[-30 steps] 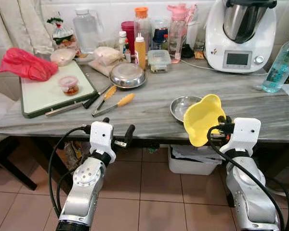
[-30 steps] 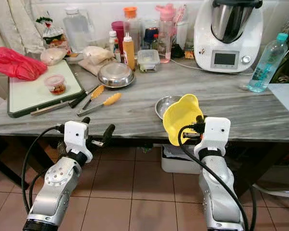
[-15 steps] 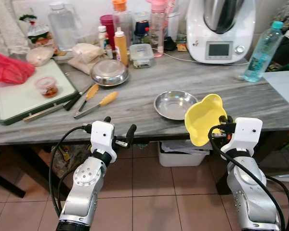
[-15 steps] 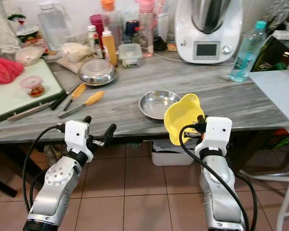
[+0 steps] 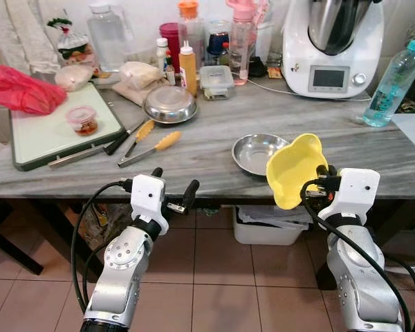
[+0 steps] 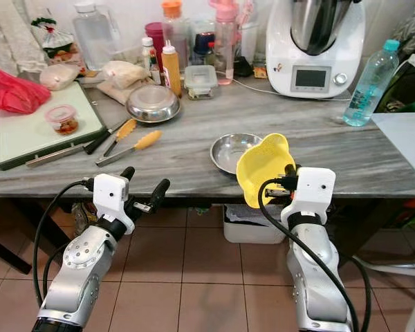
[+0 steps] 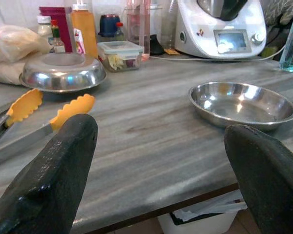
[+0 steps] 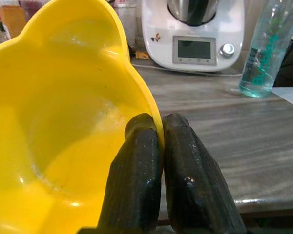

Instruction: Setting the table

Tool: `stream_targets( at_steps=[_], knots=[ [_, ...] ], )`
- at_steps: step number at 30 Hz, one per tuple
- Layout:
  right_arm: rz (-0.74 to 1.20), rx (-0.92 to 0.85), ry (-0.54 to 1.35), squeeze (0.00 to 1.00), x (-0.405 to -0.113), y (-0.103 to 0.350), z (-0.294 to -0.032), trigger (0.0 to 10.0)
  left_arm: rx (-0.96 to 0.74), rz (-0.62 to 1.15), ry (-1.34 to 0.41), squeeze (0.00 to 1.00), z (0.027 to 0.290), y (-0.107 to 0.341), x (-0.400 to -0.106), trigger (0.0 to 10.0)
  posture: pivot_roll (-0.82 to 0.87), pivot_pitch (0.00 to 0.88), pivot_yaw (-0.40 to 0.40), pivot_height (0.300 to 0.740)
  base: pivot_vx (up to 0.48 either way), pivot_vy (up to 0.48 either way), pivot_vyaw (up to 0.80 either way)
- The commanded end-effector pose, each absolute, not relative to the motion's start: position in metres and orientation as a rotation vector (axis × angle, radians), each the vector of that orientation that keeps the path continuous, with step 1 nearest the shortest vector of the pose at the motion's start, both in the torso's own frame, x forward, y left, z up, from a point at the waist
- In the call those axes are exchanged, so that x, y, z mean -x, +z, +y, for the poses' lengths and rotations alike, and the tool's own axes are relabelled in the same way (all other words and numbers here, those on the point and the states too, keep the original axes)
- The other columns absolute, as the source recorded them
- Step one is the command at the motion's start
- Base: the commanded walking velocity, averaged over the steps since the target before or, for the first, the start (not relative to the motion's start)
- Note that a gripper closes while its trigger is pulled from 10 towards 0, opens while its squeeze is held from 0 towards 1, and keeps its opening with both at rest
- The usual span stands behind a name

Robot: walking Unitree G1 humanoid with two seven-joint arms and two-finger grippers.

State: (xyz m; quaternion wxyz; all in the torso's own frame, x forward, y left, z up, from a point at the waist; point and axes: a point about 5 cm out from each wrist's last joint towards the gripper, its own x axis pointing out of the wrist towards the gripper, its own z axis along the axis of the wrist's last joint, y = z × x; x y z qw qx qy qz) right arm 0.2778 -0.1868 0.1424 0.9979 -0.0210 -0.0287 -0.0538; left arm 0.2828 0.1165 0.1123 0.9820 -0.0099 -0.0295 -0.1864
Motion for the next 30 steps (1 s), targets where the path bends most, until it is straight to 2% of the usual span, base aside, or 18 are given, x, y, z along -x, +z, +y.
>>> stream_targets(
  at_steps=[1,30],
  knots=[
    [-0.085,0.048,-0.111,0.0,-0.2776,0.1492,-0.1864,10.0,0.02,-0.081,-0.399,0.0,0.1137,0.1176,-0.282,10.0,-0.08,0.0,0.032,0.74,0.307,0.0,0.0],
    [-0.095,0.061,-0.099,0.0,-0.2805,0.1515,-0.185,10.0,0.018,-0.074,-0.418,0.0,0.112,0.1161,-0.2825,10.0,-0.08,0.0,0.03,0.74,0.318,0.0,0.0]
  ],
)
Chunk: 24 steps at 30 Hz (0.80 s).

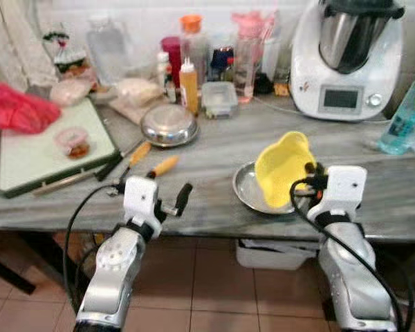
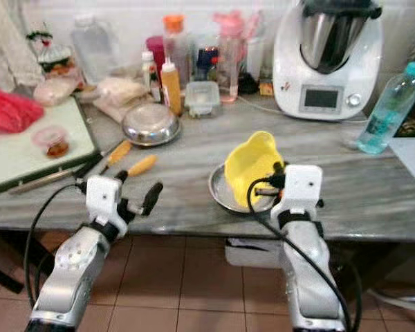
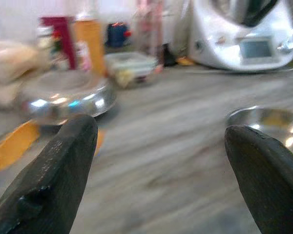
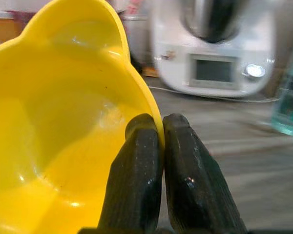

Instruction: Setting the table

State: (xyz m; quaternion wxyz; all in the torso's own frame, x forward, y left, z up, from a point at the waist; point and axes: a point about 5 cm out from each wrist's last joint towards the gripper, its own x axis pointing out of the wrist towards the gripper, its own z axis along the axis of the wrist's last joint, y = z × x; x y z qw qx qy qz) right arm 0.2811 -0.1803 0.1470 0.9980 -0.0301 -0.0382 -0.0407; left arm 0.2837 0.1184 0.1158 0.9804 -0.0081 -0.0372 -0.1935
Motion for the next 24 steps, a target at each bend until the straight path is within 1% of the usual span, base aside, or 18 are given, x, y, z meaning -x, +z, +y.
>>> stream_targets(
  at_steps=[1,7,17,22,23,24],
  knots=[
    [-0.095,0.061,-0.098,0.0,-0.281,0.152,-0.185,10.0,0.018,-0.074,-0.417,0.0,0.112,0.116,-0.282,10.0,-0.08,0.0,0.03,0.74,0.319,0.0,0.0],
    [-0.094,0.061,-0.095,0.0,-0.281,0.151,-0.184,10.0,0.015,-0.071,-0.417,0.0,0.113,0.115,-0.281,10.0,-0.08,0.0,0.028,0.74,0.305,0.0,0.0],
    [-0.091,0.058,-0.084,0.0,-0.281,0.15,-0.182,10.0,-0.009,-0.053,-0.437,0.0,0.127,0.113,-0.273,10.0,-0.07,0.0,0.029,0.74,0.0,0.0,0.0],
    [-0.091,0.054,-0.08,0.0,-0.282,0.15,-0.18,10.0,-0.051,-0.035,-0.506,0.0,0.132,0.111,-0.266,10.0,-0.06,0.0,0.03,0.74,0.0,0.0,0.0],
    [-0.084,0.036,-0.057,0.0,-0.284,0.149,-0.177,10.0,-0.08,-0.018,-0.565,0.0,0.134,0.109,-0.26,10.0,-0.05,0.0,0.027,0.74,0.0,0.0,0.0],
    [-0.079,0.025,-0.045,0.0,-0.284,0.149,-0.175,10.0,-0.089,-0.011,-0.585,0.0,0.135,0.108,-0.259,10.0,-0.05,0.0,0.027,0.74,0.0,0.0,0.0]
  ],
)
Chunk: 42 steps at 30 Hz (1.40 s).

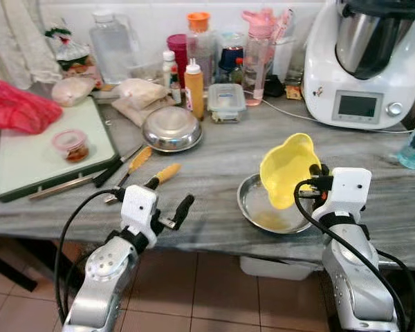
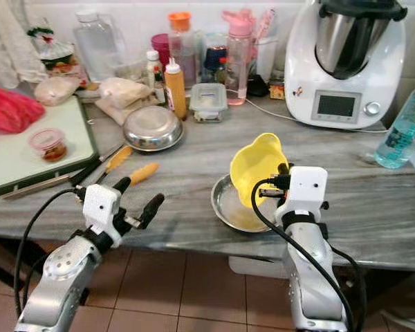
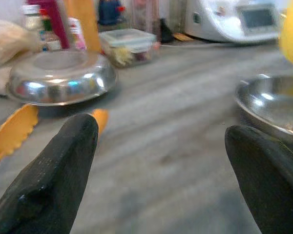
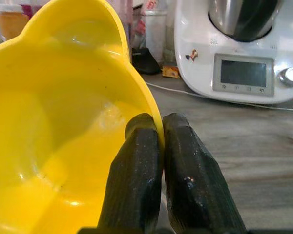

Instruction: Setting the table

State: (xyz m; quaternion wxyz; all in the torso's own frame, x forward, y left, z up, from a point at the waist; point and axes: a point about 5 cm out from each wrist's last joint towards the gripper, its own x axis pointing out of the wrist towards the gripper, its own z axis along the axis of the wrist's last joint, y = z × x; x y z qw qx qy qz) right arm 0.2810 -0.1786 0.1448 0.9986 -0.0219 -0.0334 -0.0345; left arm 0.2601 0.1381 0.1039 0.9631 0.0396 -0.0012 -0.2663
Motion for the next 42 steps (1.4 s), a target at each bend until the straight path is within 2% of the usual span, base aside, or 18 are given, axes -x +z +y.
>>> stream_targets(
  at_steps=[1,6,14,19,25,29,37,42],
  knots=[
    [-0.075,0.001,-0.032,0.0,-0.285,0.149,-0.172,10.0,-0.1,-0.006,-0.602,0.0,0.135,0.108,-0.257,10.0,-0.05,0.0,0.026,0.74,0.0,0.0,0.0],
    [-0.088,-0.016,0.035,0.0,-0.29,0.155,-0.159,10.0,-0.12,0.011,-0.647,0.0,0.138,0.108,-0.253,10.0,-0.04,0.0,0.024,0.74,0.0,0.0,0.0],
    [-0.069,-0.178,0.047,0.0,-0.315,0.165,-0.144,10.0,-0.118,0.019,-0.678,0.0,0.136,0.109,-0.248,10.0,-0.03,0.01,0.03,0.74,0.0,0.0,0.0],
    [0.006,-0.273,0.066,0.0,-0.334,0.165,-0.133,10.0,-0.107,0.032,-0.709,0.0,0.129,0.107,-0.245,10.0,-0.02,0.014,0.027,0.74,0.0,0.0,0.0],
    [0.083,-0.319,0.091,0.0,-0.346,0.16,-0.114,10.0,-0.112,0.031,-0.71,0.0,0.127,0.108,-0.245,10.0,-0.02,0.012,0.027,0.74,0.0,0.0,0.0],
    [0.164,-0.41,0.086,0.0,-0.353,0.156,-0.101,10.0,-0.112,0.028,-0.716,0.0,0.125,0.109,-0.245,10.0,-0.02,0.011,0.027,0.74,0.0,0.0,0.0],
    [0.29,-0.365,0.059,0.0,-0.355,0.148,-0.098,10.0,-0.109,0.031,-0.72,0.0,0.121,0.11,-0.245,10.0,-0.03,0.01,0.025,0.74,0.0,0.0,0.0],
    [0.299,-0.385,0.051,0.0,-0.354,0.147,-0.102,10.0,-0.106,0.036,-0.72,0.0,0.12,0.11,-0.245,10.0,-0.03,0.01,0.028,0.74,0.0,0.0,0.0]
  ],
)
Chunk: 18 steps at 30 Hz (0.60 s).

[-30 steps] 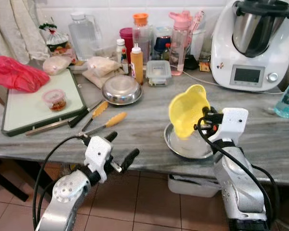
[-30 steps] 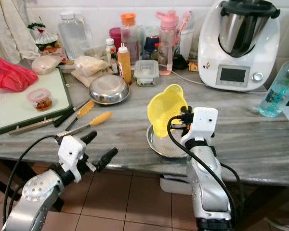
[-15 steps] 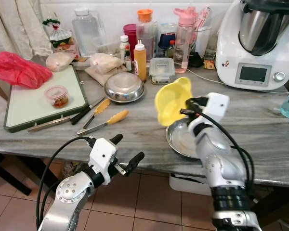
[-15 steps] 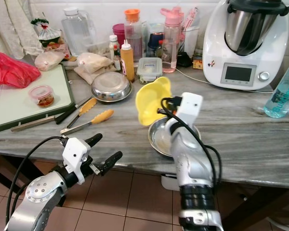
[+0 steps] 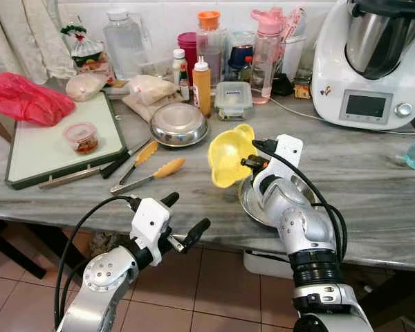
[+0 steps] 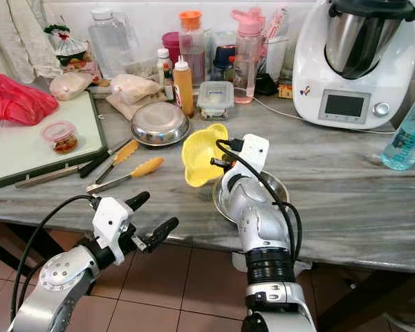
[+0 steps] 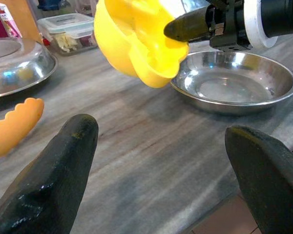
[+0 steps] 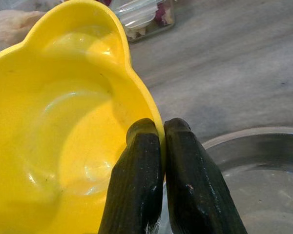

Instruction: Setting the table

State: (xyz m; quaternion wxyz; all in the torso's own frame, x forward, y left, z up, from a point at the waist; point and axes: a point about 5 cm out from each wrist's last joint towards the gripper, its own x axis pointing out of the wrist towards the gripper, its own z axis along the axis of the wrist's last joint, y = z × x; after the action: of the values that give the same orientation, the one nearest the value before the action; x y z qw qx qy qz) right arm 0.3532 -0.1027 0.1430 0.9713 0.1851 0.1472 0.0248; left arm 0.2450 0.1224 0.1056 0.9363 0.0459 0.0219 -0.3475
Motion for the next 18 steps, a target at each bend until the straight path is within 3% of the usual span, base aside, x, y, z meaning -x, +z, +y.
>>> stream_targets(
  at_steps=[1,18],
  knots=[
    [0.328,-0.393,0.043,0.0,-0.353,0.144,-0.103,10.0,-0.106,0.043,-0.723,0.0,0.12,0.109,-0.245,10.0,-0.03,0.009,0.028,0.74,0.0,0.0,0.0],
    [0.412,-0.419,0.135,0.0,-0.345,0.139,-0.086,10.0,-0.105,0.066,-0.726,0.0,0.118,0.105,-0.246,10.0,-0.04,0.008,0.027,0.74,0.0,0.0,0.0]
  ],
)
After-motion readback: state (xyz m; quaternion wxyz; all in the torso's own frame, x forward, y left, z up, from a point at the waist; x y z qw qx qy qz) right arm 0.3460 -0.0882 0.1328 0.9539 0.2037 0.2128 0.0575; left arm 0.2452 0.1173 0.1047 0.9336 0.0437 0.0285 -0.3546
